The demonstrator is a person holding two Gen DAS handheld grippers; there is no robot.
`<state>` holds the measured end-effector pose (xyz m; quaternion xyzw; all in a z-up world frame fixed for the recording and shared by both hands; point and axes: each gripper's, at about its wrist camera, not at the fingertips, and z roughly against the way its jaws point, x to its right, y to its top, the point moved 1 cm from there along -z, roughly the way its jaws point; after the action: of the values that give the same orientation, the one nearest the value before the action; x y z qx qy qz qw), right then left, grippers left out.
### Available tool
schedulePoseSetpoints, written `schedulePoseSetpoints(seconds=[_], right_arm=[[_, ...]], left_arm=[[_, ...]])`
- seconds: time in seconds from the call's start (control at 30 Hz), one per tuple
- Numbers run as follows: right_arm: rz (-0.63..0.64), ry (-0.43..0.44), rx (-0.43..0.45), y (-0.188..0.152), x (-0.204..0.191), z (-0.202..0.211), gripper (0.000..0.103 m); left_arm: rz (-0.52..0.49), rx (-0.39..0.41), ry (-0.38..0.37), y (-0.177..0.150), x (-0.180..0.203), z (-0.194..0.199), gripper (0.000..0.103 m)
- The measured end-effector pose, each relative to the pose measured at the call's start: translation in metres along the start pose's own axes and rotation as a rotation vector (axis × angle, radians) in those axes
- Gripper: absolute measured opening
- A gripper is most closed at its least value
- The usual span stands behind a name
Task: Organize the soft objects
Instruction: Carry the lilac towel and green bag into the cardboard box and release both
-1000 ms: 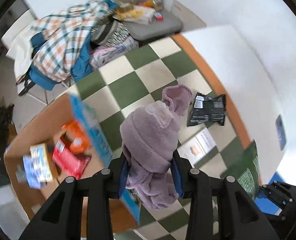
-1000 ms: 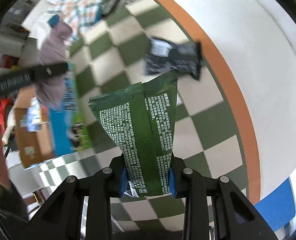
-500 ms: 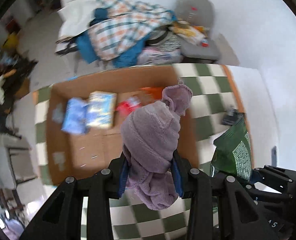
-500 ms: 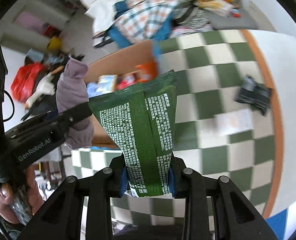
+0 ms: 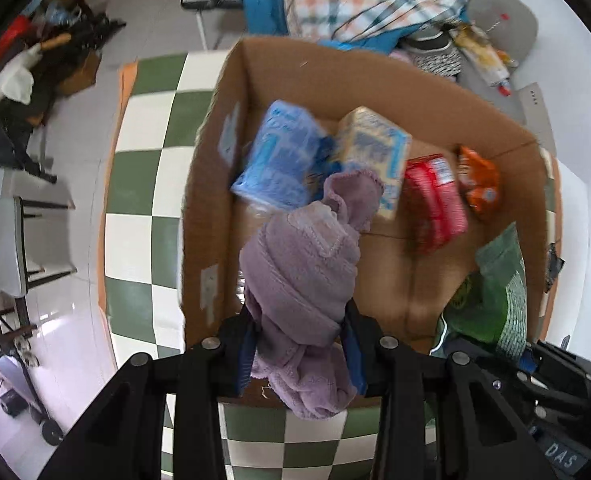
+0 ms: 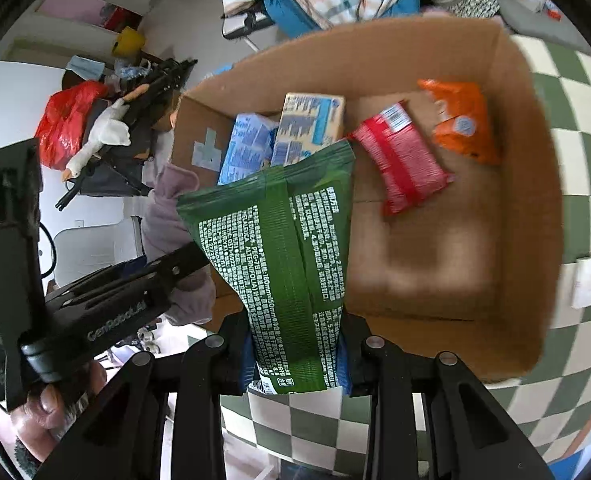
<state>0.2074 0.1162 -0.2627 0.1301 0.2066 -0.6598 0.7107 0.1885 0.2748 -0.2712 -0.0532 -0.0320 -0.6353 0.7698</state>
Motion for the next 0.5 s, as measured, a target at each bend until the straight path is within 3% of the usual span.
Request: schedulePoseSetpoints(seconds=[0.33, 0.5], right_arm=[[-0.033, 0.010, -0.042, 0.013, 0.000, -0.049, 0.035], [-0.037, 0.016, -0.033, 0.021, -0.001, -0.057, 0.056]], left_arm=[[0.000, -0.071, -0.010, 0.009, -0.004, -0.021, 0.038], [0.035, -0.085, -0.033, 0.009, -0.005, -0.023, 0.038]])
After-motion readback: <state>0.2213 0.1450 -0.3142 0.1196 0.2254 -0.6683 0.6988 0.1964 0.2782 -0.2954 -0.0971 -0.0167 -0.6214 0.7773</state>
